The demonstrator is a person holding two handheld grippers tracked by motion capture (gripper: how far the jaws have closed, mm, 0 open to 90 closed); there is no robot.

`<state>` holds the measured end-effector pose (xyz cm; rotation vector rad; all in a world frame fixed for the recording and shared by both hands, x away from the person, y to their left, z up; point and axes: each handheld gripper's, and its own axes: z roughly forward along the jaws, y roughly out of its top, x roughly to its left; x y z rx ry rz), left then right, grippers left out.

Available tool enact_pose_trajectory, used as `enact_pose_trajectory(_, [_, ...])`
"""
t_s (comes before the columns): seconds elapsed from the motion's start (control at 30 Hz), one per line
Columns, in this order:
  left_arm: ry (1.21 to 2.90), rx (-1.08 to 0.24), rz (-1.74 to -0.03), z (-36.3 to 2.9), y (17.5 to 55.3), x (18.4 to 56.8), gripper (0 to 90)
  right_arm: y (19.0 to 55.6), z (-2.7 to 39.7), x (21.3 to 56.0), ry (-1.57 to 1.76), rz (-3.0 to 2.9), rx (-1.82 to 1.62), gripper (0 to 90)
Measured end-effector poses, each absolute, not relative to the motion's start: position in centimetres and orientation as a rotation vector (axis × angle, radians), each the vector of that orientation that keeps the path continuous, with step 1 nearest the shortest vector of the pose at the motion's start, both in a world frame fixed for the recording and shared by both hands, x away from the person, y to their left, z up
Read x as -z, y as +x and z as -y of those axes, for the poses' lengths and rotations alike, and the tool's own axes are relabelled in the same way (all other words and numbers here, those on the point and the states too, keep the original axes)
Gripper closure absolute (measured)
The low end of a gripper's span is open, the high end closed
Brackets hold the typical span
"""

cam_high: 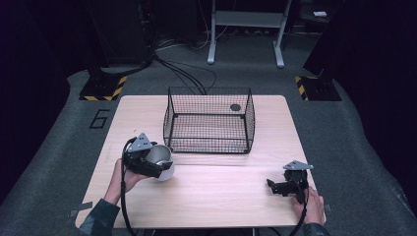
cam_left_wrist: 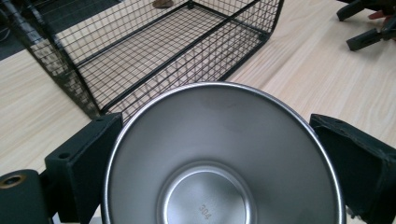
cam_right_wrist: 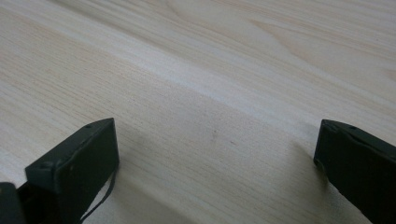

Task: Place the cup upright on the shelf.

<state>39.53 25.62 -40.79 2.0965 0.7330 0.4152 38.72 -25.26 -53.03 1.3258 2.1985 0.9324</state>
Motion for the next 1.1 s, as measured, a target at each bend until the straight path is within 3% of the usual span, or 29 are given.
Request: enact_pose_trajectory(1.1, [2.091,-0.34,-0.583,-19.4,41.3,38.2,6.5,38.7,25.3,53.0,1.324,-2.2,-0.931,0.0])
